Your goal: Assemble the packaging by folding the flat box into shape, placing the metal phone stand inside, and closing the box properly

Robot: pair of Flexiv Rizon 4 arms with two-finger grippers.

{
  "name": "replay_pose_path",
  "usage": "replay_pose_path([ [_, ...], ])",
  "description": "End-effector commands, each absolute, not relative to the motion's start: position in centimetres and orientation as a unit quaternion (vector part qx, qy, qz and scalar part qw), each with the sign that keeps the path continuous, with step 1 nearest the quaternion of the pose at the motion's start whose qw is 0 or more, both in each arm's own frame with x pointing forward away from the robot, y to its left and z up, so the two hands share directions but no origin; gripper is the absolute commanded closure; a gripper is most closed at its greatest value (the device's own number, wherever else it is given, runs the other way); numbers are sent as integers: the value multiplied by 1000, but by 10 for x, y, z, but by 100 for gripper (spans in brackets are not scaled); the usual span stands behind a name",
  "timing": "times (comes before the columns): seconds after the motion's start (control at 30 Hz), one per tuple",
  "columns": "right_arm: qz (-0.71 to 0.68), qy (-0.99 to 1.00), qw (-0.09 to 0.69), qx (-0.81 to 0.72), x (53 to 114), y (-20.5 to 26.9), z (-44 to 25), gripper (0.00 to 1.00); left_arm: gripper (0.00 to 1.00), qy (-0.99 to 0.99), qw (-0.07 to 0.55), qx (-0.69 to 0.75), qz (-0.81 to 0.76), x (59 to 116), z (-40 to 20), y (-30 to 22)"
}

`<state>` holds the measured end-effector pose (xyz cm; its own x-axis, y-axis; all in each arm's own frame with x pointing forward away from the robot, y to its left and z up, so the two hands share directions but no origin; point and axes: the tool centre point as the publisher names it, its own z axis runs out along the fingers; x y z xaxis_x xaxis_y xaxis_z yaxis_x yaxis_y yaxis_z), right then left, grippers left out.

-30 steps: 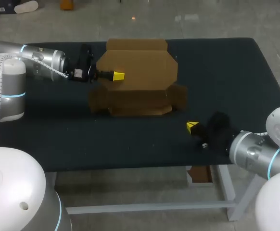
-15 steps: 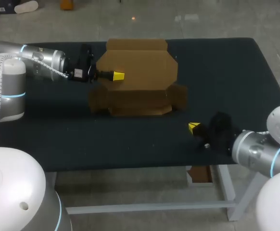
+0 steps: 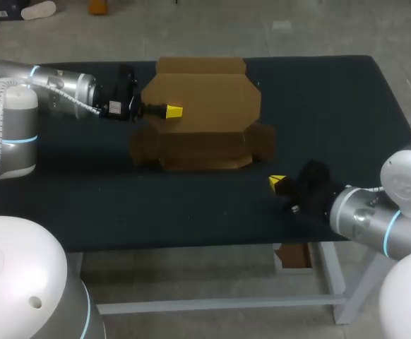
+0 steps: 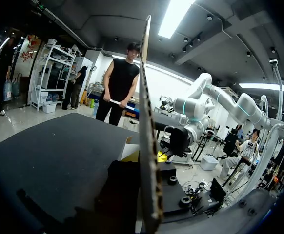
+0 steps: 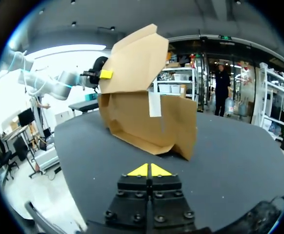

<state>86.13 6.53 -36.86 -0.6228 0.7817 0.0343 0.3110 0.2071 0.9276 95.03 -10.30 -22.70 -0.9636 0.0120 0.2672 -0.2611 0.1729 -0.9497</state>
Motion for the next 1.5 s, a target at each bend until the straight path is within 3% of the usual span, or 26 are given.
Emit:
replay_pose_path([
  [0.03,505,743,234,373,872,79,-377,100,100,-758,108,82,638,950,-229,-103],
  [0.63,500,713,235,433,884,86,-391,100,100,-758,108,82,638,950,-229,-103],
  [0.7,493,710,238,442,885,86,-393,89,100,-758,108,82,638,950,-229,-103],
  [0.87,494,704,236,453,891,87,-396,88,100,-758,108,82,638,950,-229,-103],
  [0.97,494,702,234,456,896,88,-397,65,100,-758,108,82,638,950,-229,-103],
  [1.3,495,683,226,486,915,90,-410,58,100,-758,108,82,638,950,-229,-103],
  [1.5,503,679,220,487,923,97,-411,60,100,-758,108,82,638,950,-229,-103],
])
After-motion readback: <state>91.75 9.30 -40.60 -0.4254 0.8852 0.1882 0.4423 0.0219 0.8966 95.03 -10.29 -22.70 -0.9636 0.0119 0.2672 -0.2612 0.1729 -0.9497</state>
